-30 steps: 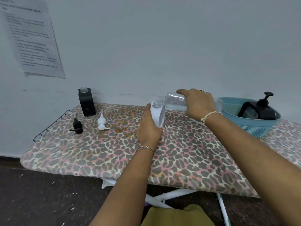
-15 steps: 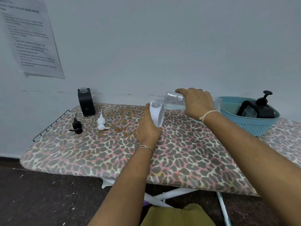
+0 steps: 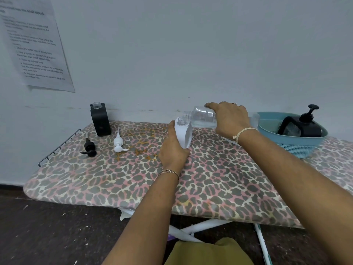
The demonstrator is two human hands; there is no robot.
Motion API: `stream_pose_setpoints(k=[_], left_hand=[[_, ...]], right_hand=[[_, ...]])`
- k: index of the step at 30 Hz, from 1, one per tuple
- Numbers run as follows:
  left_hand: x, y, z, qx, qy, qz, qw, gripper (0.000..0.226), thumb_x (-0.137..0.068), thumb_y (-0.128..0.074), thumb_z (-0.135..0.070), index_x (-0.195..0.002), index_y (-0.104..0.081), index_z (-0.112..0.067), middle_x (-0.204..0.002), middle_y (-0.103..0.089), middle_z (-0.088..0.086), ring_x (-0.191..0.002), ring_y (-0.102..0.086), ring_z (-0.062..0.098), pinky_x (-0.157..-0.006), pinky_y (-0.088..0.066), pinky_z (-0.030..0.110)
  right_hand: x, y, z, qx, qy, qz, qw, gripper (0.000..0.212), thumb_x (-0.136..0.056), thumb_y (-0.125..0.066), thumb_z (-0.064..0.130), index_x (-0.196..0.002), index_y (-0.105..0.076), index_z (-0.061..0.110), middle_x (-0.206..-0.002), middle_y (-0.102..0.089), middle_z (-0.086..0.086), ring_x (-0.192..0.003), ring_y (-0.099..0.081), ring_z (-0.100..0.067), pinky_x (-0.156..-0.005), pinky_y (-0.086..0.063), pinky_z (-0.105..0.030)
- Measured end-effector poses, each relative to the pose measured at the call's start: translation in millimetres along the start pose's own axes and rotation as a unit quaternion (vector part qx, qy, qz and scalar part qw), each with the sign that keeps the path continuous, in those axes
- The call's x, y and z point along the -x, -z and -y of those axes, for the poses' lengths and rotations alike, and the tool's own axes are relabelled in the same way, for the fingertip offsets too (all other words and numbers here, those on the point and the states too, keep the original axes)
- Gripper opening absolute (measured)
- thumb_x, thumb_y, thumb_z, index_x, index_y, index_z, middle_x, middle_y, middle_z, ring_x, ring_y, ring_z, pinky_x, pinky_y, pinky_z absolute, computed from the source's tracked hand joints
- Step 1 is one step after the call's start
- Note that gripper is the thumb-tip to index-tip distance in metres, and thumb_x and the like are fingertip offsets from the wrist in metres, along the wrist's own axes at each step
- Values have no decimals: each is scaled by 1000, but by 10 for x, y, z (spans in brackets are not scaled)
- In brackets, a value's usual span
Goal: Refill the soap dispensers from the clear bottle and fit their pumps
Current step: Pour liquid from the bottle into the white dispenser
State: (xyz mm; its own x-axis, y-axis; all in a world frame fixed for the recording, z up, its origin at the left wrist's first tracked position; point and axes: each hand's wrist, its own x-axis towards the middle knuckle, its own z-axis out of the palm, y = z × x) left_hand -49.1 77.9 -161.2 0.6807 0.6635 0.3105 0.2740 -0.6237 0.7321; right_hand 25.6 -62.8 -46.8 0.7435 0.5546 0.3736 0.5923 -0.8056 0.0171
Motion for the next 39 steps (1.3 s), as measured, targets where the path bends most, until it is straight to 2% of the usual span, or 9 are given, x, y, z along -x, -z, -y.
stream_pose_setpoints(k=[7,13,22,27,31,39], left_hand=[[1,9,0,-5,0,3,1000,96,-71,-76,-30,-145,-15,-39,-109,-65,2,-91,-64,27,-64,-48,35],[2,11,-2,0,0,5,1000,96,-71,-75,-30,-144,-14,-40,-111,-64,3,-92,-64,29,-70,-55,43],[11,29,-7,0,-4,6,1000,97,-70,-76,-27,-144,-14,-40,-110,-64,3,-91,-64,29,-70,-55,44],[13,28,-13,-1,0,6,1000,97,-70,-76,-29,-144,-15,-40,-111,-65,2,-92,-64,28,-70,-54,41],[15,32,-14,-2,-4,5,1000,95,-71,-76,-28,-145,-16,-38,-107,-65,1,-86,-63,26,-63,-47,34],[23,42,-18,-3,-8,3,1000,96,-71,-75,-29,-144,-15,-39,-112,-64,2,-92,-64,28,-70,-54,41]], right_hand=[[-16,-7,-4,3,2,0,1000,70,-79,-63,5,-139,-43,32,-106,-61,-4,-101,-59,-30,-86,-43,-39],[-26,-7,-5,8,4,2,1000,70,-78,-63,5,-139,-42,32,-106,-61,-4,-102,-59,-30,-86,-43,-39],[-17,4,-9,8,6,1,1000,69,-79,-61,4,-140,-42,31,-108,-61,-5,-104,-58,-31,-87,-41,-39],[-17,4,-8,5,5,3,1000,69,-79,-61,3,-140,-42,31,-108,-60,-5,-103,-58,-31,-87,-41,-39],[-17,-3,-7,7,5,3,1000,68,-80,-61,5,-139,-43,31,-108,-60,-5,-103,-58,-31,-86,-42,-39],[-24,9,-2,22,7,4,1000,70,-80,-61,5,-141,-41,32,-117,-56,-7,-106,-57,-31,-90,-42,-40]])
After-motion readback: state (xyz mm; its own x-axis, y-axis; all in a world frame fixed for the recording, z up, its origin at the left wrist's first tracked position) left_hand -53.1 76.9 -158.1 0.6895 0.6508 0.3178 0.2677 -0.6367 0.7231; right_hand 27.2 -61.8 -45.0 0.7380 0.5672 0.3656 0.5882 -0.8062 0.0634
